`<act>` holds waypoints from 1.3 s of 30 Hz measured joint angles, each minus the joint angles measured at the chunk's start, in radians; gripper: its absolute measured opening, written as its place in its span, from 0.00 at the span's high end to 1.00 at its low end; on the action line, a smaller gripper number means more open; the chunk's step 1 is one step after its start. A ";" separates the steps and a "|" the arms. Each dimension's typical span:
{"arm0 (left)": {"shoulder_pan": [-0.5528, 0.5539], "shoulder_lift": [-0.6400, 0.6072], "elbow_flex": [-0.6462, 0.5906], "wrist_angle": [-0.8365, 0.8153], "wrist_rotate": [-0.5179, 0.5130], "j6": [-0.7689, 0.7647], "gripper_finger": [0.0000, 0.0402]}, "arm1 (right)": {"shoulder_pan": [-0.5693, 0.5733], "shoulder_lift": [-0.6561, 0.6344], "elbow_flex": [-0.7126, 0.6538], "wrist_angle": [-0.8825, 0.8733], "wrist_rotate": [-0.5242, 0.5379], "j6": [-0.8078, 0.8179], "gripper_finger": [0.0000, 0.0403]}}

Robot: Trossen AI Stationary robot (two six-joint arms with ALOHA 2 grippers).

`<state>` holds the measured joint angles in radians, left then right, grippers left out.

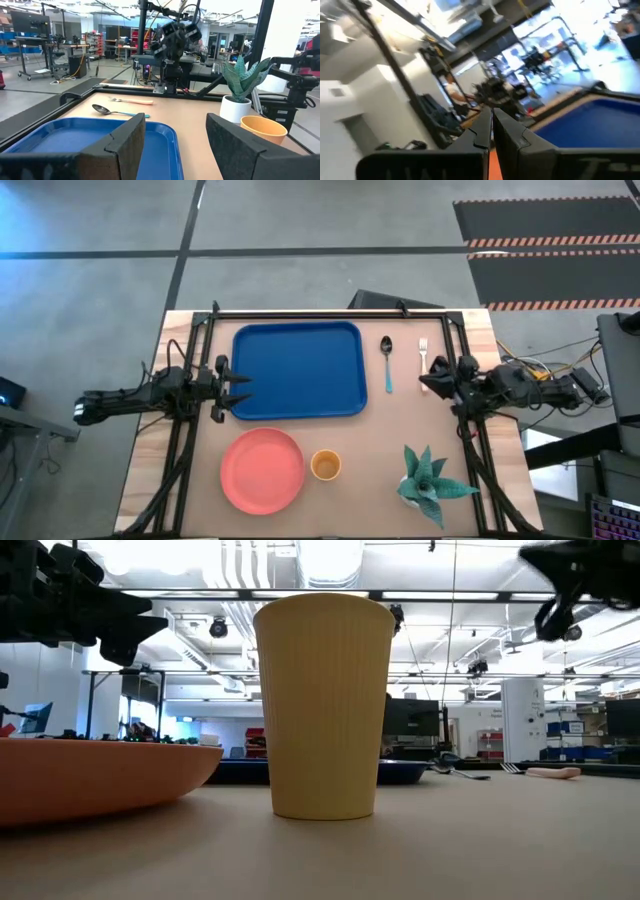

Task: Pick and place plate/cup/fork/spoon on tray
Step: Put the orange fork on the blue tray

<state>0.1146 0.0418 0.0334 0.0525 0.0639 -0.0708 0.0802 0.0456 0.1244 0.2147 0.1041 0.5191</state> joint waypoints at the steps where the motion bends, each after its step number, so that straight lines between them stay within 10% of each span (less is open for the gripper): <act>1: 0.000 0.000 0.000 0.000 0.000 0.000 0.52 | 0.000 0.012 0.022 -0.004 -0.001 -0.005 0.98; 16: 0.000 0.000 0.000 0.000 0.000 0.000 0.52 | 0.000 0.543 0.684 -0.791 0.403 -0.070 0.70; 24: 0.000 0.000 0.000 0.000 0.000 0.000 0.52 | -0.040 0.819 0.960 -1.290 0.481 0.247 0.64; 39: 0.000 0.000 0.000 0.000 0.000 0.000 0.52 | -0.158 0.850 0.820 -1.445 0.343 0.572 0.65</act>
<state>0.1143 0.0416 0.0334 0.0525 0.0637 -0.0708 -0.0782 0.8954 0.9446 -1.2307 0.4473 1.0911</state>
